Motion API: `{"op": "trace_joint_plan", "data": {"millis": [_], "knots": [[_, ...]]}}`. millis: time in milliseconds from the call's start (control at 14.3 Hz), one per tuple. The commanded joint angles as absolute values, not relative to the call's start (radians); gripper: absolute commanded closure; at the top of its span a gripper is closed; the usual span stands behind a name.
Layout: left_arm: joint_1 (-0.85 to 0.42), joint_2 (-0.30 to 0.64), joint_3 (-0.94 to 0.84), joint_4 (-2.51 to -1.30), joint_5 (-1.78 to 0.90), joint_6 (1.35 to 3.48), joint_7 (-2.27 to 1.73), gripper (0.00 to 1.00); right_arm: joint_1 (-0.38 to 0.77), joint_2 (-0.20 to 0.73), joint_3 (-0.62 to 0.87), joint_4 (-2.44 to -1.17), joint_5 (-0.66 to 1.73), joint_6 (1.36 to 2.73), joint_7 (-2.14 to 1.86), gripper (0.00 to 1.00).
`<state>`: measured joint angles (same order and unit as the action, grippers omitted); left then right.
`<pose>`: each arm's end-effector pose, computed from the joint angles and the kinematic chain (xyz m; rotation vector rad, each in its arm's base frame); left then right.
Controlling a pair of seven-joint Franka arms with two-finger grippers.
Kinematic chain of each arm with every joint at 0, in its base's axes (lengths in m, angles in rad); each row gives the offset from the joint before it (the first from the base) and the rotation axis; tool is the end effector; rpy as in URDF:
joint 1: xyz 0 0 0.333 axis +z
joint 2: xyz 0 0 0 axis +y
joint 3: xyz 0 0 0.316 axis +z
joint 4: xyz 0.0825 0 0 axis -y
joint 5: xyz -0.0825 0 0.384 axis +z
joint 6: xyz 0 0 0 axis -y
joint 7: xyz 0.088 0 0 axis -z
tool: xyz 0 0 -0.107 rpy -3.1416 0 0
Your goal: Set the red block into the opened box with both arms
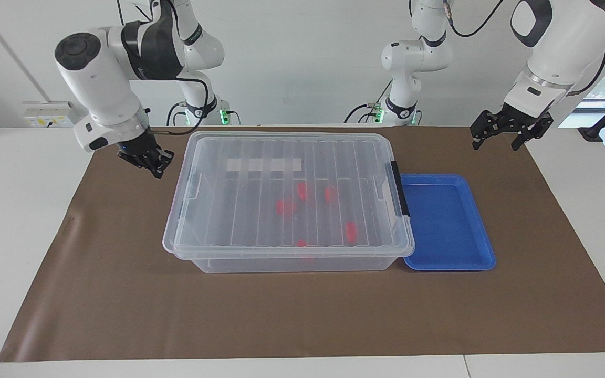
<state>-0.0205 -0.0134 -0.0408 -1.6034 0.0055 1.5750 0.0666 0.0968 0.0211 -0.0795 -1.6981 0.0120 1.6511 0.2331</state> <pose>0.5492 -0.0333 0.6169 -3.1291 0.2005 0.0236 0.5615 0.0113 0.5593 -3.1196 0.3401 0.1080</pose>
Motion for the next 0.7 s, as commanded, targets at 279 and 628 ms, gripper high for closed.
{"op": "trace_joint_plan", "data": {"millis": [279, 628], "knots": [[0.003, -0.037, -0.041, -1.628, -0.014, 1.574, 0.084, 0.0, 0.012, 0.014, -0.089, -1.592, 0.02, 1.505, 0.068, 0.0], [-0.002, -0.037, -0.043, -1.628, -0.012, 1.569, 0.078, 0.0, 0.017, 0.015, -0.087, -1.588, 0.02, 1.566, 0.072, 0.0]]}}
